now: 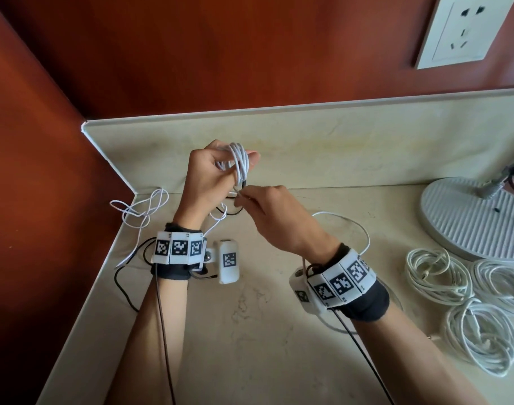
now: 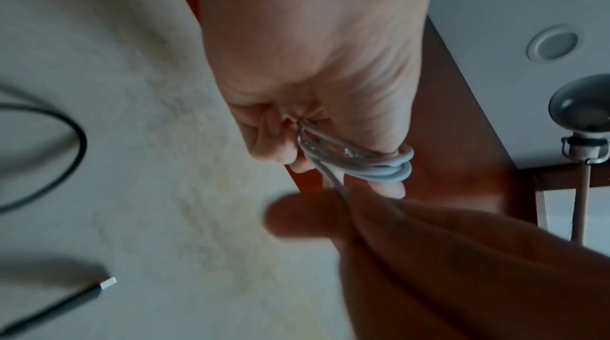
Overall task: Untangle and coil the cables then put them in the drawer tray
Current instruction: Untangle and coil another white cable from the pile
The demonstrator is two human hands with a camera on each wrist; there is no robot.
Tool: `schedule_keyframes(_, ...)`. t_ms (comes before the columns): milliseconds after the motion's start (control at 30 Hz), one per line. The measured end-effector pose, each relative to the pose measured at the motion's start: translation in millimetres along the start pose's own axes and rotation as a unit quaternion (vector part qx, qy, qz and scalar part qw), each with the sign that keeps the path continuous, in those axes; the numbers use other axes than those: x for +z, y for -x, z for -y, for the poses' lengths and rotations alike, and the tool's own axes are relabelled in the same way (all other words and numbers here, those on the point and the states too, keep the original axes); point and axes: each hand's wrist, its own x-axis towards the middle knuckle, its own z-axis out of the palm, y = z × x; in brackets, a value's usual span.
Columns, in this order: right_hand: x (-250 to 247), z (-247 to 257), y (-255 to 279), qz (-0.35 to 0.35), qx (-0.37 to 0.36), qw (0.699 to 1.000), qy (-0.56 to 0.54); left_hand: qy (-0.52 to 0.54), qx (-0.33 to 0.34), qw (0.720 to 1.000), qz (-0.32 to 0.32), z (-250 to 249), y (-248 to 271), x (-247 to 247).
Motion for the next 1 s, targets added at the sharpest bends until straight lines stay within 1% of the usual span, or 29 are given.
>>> schedule_keyframes(67,-8,0,1,0.005,0.003,1.0,0.026,-0.049,0.006,0.999,-0.004,6,-2,-6)
schedule_keyframes(133,-14,3,3,-0.009,-0.002,0.999,0.054,-0.107,0.016,0.994,-0.003,9,-3,-10)
schedule_keyframes(233,-20,5,4,-0.045,-0.008,0.989,0.144,-0.187,0.028,0.982,0.026,10,-4,-10)
schedule_keyframes(333,-26,2,3,-0.079,0.045,0.973,0.214,-0.25,0.04,0.966,0.057,9,-2,-6)
schedule_keyframes(400,-29,0,4,-0.068,0.081,0.969,0.222,-0.273,0.046,0.959,0.056,11,-1,-5)
schedule_keyframes(467,-31,-1,5,-0.022,0.083,0.975,0.203,-0.297,0.048,0.953,0.045,15,-2,-6)
schedule_keyframes(533,-32,-7,5,0.035,0.084,0.984,0.15,-0.32,0.04,0.946,0.035,19,-3,-10)
schedule_keyframes(600,-34,-12,5,0.066,0.096,0.986,0.12,-0.337,0.035,0.941,0.03,22,-4,-14)
schedule_keyframes(667,-34,-13,5,0.05,0.103,0.983,0.141,-0.342,0.034,0.938,0.031,22,-4,-17)
schedule_keyframes(767,-32,-12,6,-0.003,0.103,0.972,0.211,-0.337,0.027,0.941,0.038,19,-4,-17)
schedule_keyframes(800,-32,-12,7,-0.012,0.099,0.968,0.232,-0.331,0.022,0.942,0.048,17,-3,-17)
schedule_keyframes(867,-34,-14,7,-0.026,0.075,0.963,0.256,-0.334,0.003,0.938,0.094,15,-2,-16)
schedule_keyframes(933,-38,-17,5,-0.044,0.027,0.968,0.247,-0.347,-0.02,0.924,0.158,12,0,-15)
schedule_keyframes(1000,-43,-20,3,-0.051,-0.027,0.974,0.217,-0.338,-0.031,0.918,0.205,6,3,-14)
